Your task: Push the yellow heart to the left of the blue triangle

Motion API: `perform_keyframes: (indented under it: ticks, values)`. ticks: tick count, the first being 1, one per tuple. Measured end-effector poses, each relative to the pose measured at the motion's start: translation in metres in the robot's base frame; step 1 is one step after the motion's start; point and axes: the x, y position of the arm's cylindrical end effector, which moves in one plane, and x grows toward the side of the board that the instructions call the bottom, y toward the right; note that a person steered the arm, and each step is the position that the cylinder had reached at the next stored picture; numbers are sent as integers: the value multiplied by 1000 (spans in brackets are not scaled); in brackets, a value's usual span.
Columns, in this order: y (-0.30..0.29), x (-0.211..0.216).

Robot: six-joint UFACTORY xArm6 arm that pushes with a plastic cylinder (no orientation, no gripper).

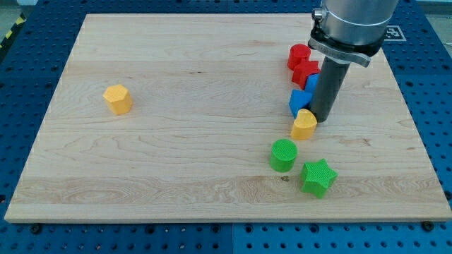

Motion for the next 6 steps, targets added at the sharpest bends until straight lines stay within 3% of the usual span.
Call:
perform_keyframes:
  ticks: [1, 2, 3, 5, 6]
  values:
    - [39, 23]
    - [39, 46]
    - [-4, 47]
    - [-139, -5]
    - [-140, -15]
